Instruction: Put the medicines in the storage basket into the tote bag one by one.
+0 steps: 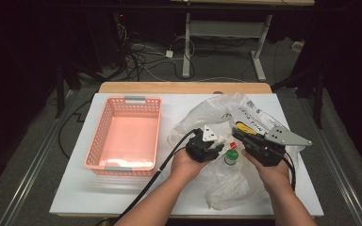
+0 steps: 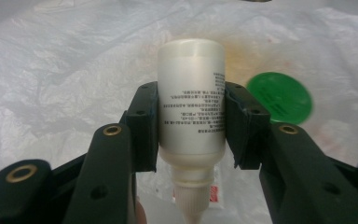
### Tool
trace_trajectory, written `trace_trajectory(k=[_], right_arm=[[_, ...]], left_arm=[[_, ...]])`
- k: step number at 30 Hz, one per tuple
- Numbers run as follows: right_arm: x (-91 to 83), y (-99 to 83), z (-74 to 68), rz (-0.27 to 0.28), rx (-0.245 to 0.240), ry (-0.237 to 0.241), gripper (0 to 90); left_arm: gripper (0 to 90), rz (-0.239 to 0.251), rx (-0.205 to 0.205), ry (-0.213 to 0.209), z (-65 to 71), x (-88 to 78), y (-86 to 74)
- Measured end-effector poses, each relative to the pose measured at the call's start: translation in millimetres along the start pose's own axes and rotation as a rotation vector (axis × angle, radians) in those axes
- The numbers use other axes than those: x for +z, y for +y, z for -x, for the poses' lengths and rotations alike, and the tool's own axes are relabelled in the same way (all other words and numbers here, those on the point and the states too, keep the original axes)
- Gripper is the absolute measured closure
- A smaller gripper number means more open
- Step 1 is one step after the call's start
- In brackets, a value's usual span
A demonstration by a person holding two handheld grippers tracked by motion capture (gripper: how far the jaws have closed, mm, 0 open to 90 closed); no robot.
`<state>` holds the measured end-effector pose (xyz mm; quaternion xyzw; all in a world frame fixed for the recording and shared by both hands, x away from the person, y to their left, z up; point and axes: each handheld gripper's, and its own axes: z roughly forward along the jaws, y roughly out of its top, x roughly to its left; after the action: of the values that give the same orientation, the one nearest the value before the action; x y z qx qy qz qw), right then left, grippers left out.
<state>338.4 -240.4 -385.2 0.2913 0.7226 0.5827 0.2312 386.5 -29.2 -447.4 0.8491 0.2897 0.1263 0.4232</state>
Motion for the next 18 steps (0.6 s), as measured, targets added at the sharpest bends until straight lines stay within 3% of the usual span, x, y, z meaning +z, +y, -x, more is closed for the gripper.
trace_trajectory(k=[4,16,18], right_arm=[[-0.9,-0.5,0.9,-0.002,0.002,0.000,90.0],[-0.3,-1.8,0.4,-0.009,0.000,0.001,90.0],[-0.5,-2.1,0.9,-0.009,0.004,0.002,90.0]], left_arm=[[57.8,-0.002,-0.029,-0.007,-5.3,12.1,0.0],[57.7,0.004,-0.048,-0.010,-7.8,32.3,2.1],[52.4,0.027,-0.063,-0.015,-7.8,31.1,3.4]])
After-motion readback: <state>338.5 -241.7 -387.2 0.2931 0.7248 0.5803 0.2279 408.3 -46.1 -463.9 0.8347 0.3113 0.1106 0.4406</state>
